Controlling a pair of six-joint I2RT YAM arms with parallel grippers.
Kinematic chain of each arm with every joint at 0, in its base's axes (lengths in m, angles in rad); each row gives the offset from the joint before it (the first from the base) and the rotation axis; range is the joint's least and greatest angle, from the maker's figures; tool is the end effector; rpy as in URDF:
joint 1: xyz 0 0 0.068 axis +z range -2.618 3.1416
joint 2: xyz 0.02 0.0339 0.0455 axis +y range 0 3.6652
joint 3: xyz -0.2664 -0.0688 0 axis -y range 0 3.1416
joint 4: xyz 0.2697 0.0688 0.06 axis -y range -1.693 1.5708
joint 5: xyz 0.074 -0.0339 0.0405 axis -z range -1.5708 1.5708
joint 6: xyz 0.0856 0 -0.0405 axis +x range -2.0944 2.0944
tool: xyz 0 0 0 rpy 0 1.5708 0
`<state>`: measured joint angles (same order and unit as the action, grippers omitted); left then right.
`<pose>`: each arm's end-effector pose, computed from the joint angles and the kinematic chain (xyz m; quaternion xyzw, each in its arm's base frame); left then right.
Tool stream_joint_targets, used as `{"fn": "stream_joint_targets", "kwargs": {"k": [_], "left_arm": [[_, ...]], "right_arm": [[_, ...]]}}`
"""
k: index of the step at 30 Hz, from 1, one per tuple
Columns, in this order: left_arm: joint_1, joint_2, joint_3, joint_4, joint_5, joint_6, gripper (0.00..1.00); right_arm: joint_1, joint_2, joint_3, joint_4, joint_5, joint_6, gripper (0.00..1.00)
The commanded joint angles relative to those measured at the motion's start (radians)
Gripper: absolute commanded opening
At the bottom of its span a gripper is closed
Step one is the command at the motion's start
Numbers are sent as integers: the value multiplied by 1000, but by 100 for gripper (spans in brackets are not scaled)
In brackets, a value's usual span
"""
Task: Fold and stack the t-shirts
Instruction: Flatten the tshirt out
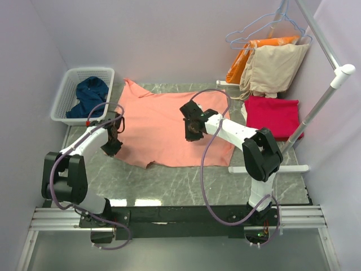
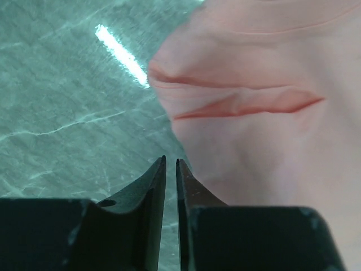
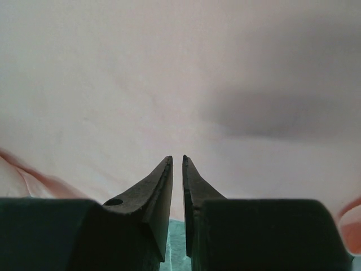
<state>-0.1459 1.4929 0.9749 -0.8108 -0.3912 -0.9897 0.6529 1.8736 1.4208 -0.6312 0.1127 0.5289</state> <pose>0.3016 -0.0113 0.1490 -0.4202 0.8788 0.0990 0.2036 0.3574 0.2612 0.1632 -0.0465 0.9680 0.0887 0.2303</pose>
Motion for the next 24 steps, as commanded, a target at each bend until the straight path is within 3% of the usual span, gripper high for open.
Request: {"fn": "stream_joint_targets", "kwargs": {"k": [1, 10, 16, 24], "left_arm": [[38, -13, -25, 110, 52, 15, 18], [68, 93, 25, 139, 26, 97, 31], [88, 107, 18, 154, 32, 129, 46], [106, 133, 16, 183, 107, 141, 44]], "right_arm": [[1, 18, 41, -12, 7, -18, 19], [1, 32, 49, -22, 8, -18, 19], [1, 39, 56, -22, 8, -20, 19], [2, 61, 101, -45, 25, -15, 19]]}}
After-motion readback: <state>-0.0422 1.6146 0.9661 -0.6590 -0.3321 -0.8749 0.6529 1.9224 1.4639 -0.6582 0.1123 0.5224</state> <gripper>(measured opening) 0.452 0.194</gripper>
